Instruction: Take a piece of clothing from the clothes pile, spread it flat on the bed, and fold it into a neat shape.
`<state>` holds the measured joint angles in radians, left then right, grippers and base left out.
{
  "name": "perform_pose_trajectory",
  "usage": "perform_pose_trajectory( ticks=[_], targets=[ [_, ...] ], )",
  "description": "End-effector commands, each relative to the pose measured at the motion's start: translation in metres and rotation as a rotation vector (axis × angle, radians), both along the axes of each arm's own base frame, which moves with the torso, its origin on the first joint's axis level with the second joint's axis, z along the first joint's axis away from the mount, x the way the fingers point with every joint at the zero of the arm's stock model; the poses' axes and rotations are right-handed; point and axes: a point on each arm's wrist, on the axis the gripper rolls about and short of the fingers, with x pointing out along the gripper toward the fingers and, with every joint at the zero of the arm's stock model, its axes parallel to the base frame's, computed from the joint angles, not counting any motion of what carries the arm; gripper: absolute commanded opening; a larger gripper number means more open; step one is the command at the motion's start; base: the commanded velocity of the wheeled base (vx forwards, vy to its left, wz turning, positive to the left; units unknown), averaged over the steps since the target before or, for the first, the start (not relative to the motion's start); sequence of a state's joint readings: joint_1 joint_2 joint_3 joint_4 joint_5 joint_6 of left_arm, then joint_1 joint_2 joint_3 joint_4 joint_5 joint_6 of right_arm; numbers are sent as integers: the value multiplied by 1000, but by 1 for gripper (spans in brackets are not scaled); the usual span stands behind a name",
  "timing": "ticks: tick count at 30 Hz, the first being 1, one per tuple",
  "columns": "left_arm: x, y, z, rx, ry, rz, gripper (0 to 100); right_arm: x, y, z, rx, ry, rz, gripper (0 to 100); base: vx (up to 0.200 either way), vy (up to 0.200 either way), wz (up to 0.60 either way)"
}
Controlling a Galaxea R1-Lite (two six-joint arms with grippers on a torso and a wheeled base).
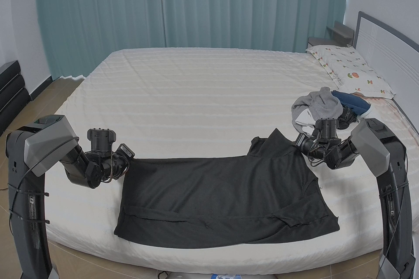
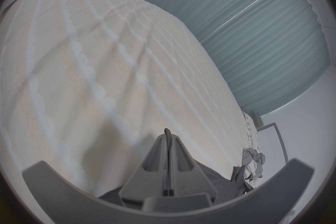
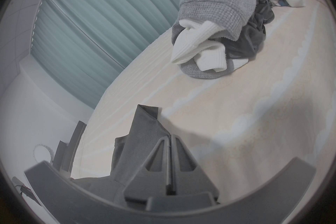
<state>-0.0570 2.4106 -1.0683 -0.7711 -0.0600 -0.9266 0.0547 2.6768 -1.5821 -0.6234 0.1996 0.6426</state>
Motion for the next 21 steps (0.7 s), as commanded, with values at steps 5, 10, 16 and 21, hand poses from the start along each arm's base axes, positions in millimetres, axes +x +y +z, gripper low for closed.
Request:
perform_pose_trajectory(
  ticks=[5,10,16,21],
  targets=[
    [-1,1,7,-1,-48,8,0,-10,-7,22,8,-102,-13,0,0,0,0],
    [0,7,19,-12,-81,31,0,-17,-8,27,14,-172,-12,0,0,0,0],
    [-1,13,28,-61,-109,68,0,-27,-6,22,27,-230,-8,0,0,0,0],
    [-3,13,24,-59,-97,64,0,-31,-4,14,26,-205,-5,0,0,0,0]
  ],
)
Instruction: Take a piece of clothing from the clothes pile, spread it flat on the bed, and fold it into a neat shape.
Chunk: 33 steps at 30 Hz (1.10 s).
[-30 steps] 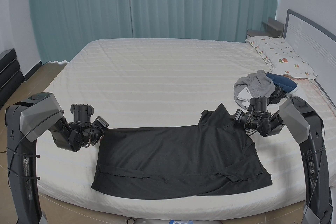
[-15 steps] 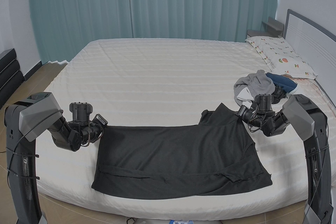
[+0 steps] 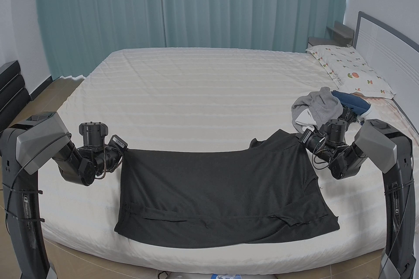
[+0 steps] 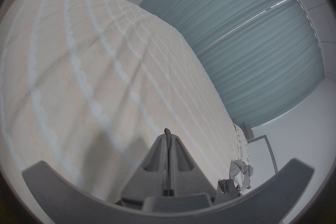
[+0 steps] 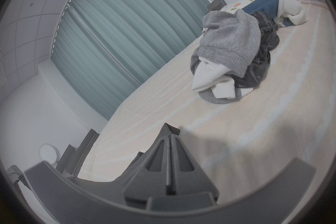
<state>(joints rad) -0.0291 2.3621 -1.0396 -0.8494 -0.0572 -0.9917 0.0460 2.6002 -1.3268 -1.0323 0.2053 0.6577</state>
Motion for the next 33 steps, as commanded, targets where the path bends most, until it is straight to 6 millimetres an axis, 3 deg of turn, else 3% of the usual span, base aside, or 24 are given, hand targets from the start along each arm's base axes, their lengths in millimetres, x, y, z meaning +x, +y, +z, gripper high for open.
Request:
perform_pose_trajectory(
  ticks=[1,10,19,29,33],
  targets=[
    [-1,1,3,0,-5,2,0,-5,1,-4,-2,22,4,0,0,0,0],
    [-5,1,0,7,9,-5,0,-19,-3,9,17,42,42,0,0,0,0],
    [-14,2,26,40,-42,-22,0,-42,-12,29,41,64,95,0,0,0,0],
    [-43,3,32,93,-8,-48,0,-71,-17,43,55,85,134,0,0,0,0],
    [-55,0,30,109,21,-67,0,-92,-23,43,58,124,155,0,0,0,0]
  ],
)
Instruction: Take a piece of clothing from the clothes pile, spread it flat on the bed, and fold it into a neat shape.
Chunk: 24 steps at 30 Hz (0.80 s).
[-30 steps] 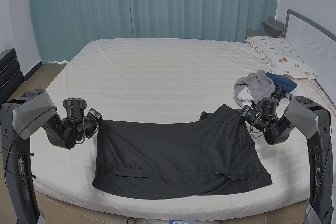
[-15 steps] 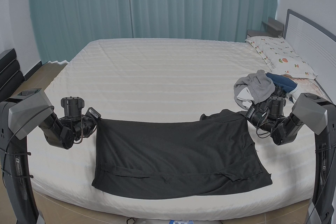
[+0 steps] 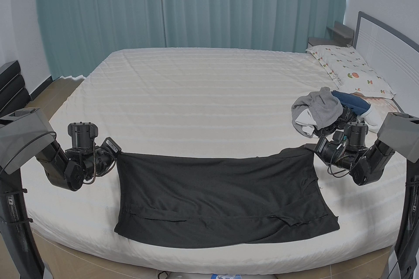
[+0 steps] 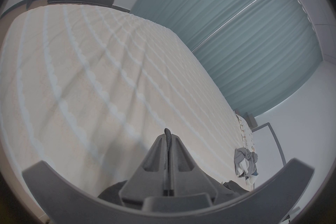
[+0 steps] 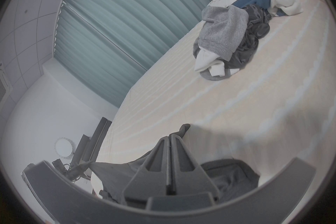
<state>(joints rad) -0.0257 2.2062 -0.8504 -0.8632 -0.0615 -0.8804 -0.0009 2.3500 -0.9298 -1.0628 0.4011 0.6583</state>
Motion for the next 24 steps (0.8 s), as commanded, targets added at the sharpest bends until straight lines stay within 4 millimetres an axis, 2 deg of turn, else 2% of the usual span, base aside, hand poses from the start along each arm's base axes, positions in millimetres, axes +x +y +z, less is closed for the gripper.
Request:
perform_pose_trajectory(
  ticks=[1,2,7,13,19,24],
  targets=[
    [-17,-3,1,24,28,-22,0,-25,-6,10,3,20,17,0,0,0,0],
    [-17,-3,1,24,28,-22,0,-25,-6,10,3,20,17,0,0,0,0],
    [-40,-6,-18,74,119,-65,0,-52,-16,-15,-92,102,44,0,0,0,0],
    [-65,-10,-38,129,177,-118,0,-73,-17,-41,-171,186,93,0,0,0,0],
    [-83,-18,-57,162,207,-172,0,-82,-15,-62,-212,219,118,0,0,0,0],
    [-87,-22,-65,163,220,-187,0,-83,-13,-63,-213,214,122,0,0,0,0]
  ],
)
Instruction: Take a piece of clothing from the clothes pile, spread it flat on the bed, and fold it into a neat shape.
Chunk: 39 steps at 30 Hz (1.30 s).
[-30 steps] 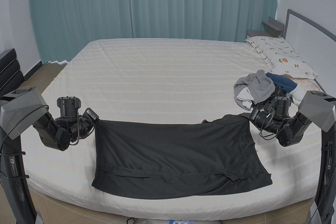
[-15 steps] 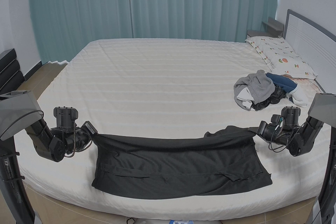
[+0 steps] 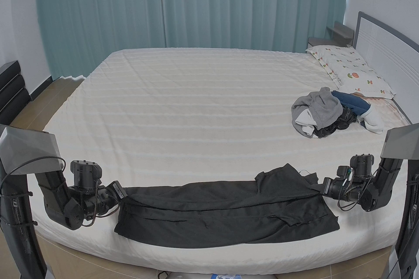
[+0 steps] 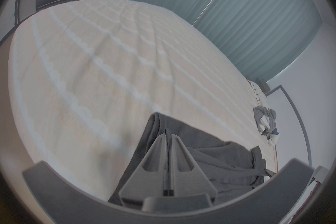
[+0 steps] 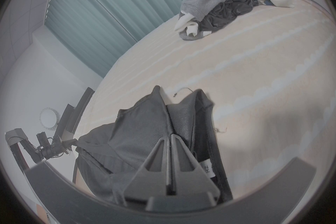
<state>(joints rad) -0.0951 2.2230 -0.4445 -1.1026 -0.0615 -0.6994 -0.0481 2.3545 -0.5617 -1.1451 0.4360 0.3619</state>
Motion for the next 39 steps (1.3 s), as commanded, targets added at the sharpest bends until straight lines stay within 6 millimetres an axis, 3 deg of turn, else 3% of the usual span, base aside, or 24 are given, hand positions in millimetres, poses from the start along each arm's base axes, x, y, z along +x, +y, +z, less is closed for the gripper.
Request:
perform_pose_trajectory(
  ticks=[1,8,9,14,20,23,28,34,39],
  targets=[
    [-7,-4,-16,7,65,-17,0,-5,1,-12,2,43,3,0,0,0,0],
    [-7,-5,-18,6,69,-19,0,-6,2,-13,2,50,5,0,0,0,0],
    [-7,-5,-18,6,69,-19,100,-6,2,-13,2,50,5,100,0,0,0],
    [-11,-5,-17,5,74,-18,100,-7,0,-6,24,38,-10,100,0,0,0],
    [-17,2,6,-4,18,7,100,5,-5,31,146,-32,-99,100,0,0,0],
    [-9,5,16,-12,-33,19,100,13,-5,37,174,-47,-115,100,0,0,0],
    [17,2,26,-47,-102,22,100,30,-4,29,240,-27,-147,100,0,0,0],
    [59,-1,9,-61,-42,32,100,53,-4,15,292,47,-185,100,0,0,0],
    [67,-3,0,-47,28,23,100,57,-6,6,315,67,-208,100,0,0,0]
  ],
)
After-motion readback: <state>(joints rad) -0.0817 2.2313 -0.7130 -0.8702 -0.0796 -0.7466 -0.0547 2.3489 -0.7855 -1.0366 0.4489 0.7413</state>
